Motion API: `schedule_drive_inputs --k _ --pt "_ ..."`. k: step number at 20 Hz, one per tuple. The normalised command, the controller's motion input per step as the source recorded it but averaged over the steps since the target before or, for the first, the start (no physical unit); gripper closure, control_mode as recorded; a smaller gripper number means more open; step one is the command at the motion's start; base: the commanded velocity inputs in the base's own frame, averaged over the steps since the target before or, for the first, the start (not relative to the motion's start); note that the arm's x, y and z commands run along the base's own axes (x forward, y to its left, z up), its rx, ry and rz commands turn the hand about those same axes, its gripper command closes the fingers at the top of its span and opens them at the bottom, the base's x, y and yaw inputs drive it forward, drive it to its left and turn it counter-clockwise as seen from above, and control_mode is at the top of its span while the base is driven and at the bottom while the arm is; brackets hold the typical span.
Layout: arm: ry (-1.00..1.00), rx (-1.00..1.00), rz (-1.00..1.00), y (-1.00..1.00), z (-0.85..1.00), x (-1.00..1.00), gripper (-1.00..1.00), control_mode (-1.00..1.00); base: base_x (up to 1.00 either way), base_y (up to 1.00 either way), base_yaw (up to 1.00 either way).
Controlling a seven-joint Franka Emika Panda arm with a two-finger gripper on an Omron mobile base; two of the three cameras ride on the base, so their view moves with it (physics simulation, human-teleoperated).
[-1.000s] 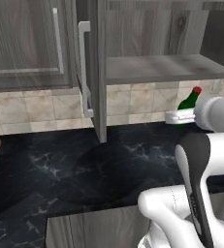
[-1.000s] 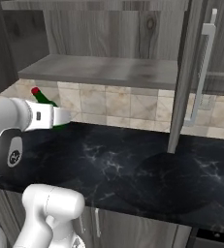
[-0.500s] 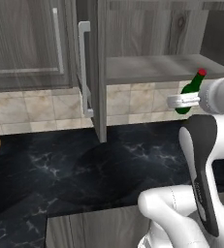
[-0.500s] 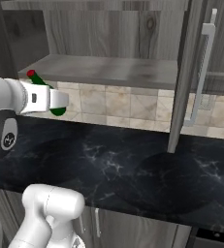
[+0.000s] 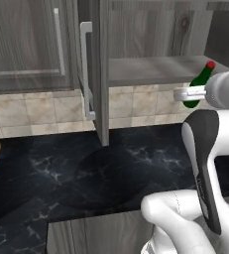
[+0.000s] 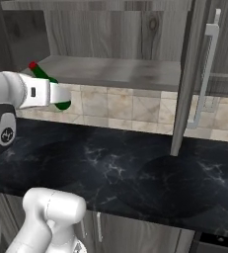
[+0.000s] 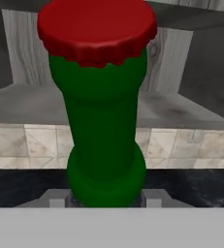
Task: Pick the beer, bottled water, can from the counter and place them in the open cabinet.
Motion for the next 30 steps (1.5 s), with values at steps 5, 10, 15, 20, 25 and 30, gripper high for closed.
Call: schedule_drive_inputs --k 5,10,15,20,25,30 --pt "-0.01 -0.01 -0.12 -0.34 0.04 0.33 1.0 -1.0 0.0 0.0 0.0" --pt "0.0 0.0 -0.11 -0.43 0.15 0.46 1.0 -1.0 0.0 0.0 0.0" --pt "0.0 0.0 -0.08 -0.48 0.09 0.58 1.0 -1.0 0.0 0.0 0.0" --pt "0.0 0.0 -0.07 -0.45 0.06 0.59 1.0 -1.0 0.0 0.0 0.0" --pt "0.0 0.02 -0.08 -0.41 0.08 0.64 1.0 -1.0 0.0 0.0 0.0" --pt "0.0 0.02 -0.08 -0.44 0.04 0.61 1.0 -1.0 0.0 0.0 0.0"
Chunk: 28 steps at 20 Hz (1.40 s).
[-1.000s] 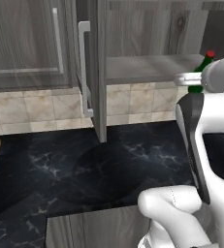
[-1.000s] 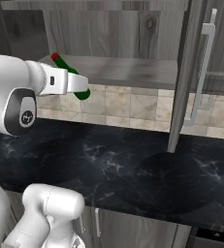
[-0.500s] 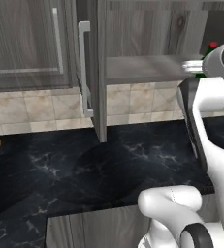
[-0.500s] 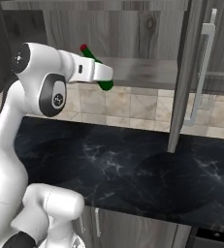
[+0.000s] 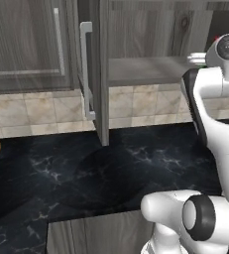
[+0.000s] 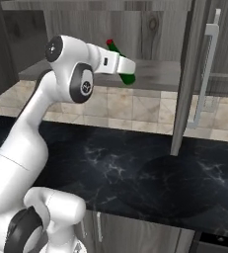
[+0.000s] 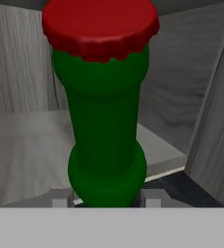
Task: Pick the beer, bottled water, can from the counter and place them in the open cabinet.
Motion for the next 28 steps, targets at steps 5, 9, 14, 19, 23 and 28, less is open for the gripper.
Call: schedule_drive_inputs --k 5,9,14,19,23,28 --pt "0.02 0.04 -0.06 -0.42 0.06 0.59 1.0 -1.0 0.0 0.0 0.0" --pt "0.01 0.05 -0.04 -0.39 0.02 0.56 1.0 -1.0 0.0 0.0 0.0" --pt "0.0 0.01 -0.01 -0.24 0.0 0.37 1.0 -1.0 0.0 0.0 0.0" --pt "0.0 0.0 -0.01 -0.16 0.0 0.3 1.0 -1.0 0.0 0.0 0.0" --pt "0.0 0.0 -0.02 -0.08 -0.06 0.26 1.0 -1.0 0.0 0.0 0.0" --pt "0.0 0.0 -0.01 0.0 -0.02 0.1 1.0 -1.0 0.0 0.0 0.0"
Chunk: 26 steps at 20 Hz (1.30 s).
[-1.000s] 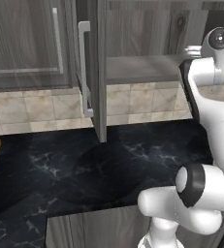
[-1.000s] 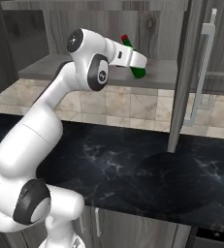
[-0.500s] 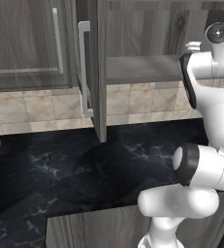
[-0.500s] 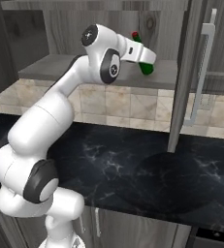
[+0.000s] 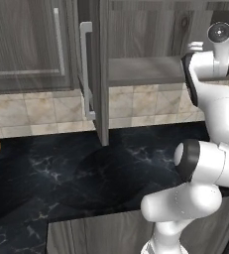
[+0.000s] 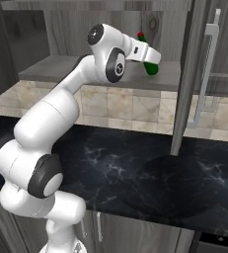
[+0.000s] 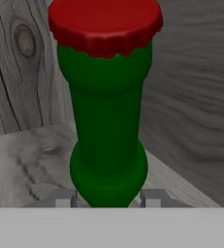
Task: Pick the beer, bottled water, can from the counter and place them in the open cabinet.
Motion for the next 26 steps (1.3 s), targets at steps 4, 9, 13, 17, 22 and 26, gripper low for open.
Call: schedule_drive_inputs --k 4,9,13,17,22,26 --pt "0.0 0.0 0.0 0.0 0.0 0.01 1.0 -1.0 0.0 0.0 0.0" --pt "0.0 0.0 0.0 0.0 0.0 0.0 -1.0 -1.0 0.0 0.0 0.0" --pt "0.0 0.0 0.0 0.0 0.0 0.0 -1.0 -1.0 0.0 0.0 0.0" --pt "0.0 0.0 0.0 0.0 0.0 0.01 -1.0 -1.0 0.0 0.0 0.0" --pt "0.0 0.0 0.0 -0.05 0.0 0.16 -1.0 -1.0 0.0 0.0 0.0" --pt "0.0 0.0 0.0 -0.03 0.0 0.22 -1.0 -1.0 0.0 0.0 0.0"
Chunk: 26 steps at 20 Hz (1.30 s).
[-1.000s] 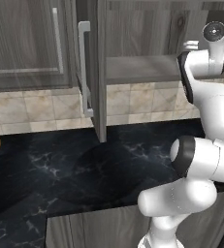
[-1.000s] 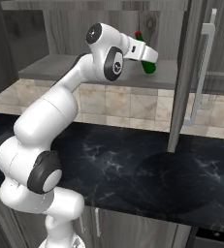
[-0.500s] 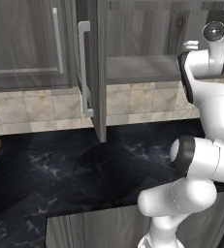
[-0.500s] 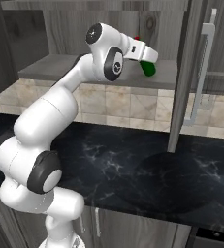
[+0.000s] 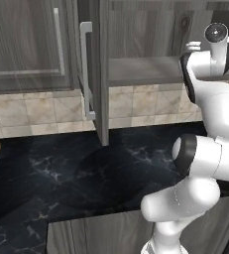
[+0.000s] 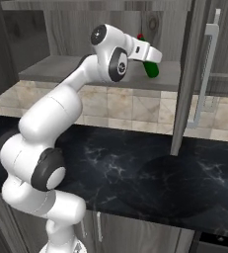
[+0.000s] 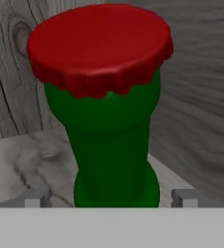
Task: Pick the beer, bottled water, can from the counter and place them in the open cabinet.
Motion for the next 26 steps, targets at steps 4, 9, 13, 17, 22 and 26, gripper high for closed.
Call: schedule_drive_inputs --k 4,9,13,17,22,26 --pt "0.0 0.0 0.0 -0.05 0.0 0.12 -1.0 -1.0 0.0 0.0 0.0" --pt "0.0 0.0 -0.02 -0.18 0.03 0.12 -1.0 -1.0 0.0 0.0 0.0" --pt "0.0 0.0 -0.05 -0.15 0.02 0.0 -1.0 -1.0 0.0 0.0 0.0" --pt "0.0 0.0 -0.04 -0.02 0.0 0.0 -1.0 -1.0 0.0 0.0 0.0" --pt "-0.02 0.0 -0.01 0.0 0.05 0.01 -1.0 -1.0 0.0 0.0 0.0" --pt "-0.05 0.0 -0.01 0.0 0.12 0.04 -1.0 -1.0 0.0 0.0 0.0"
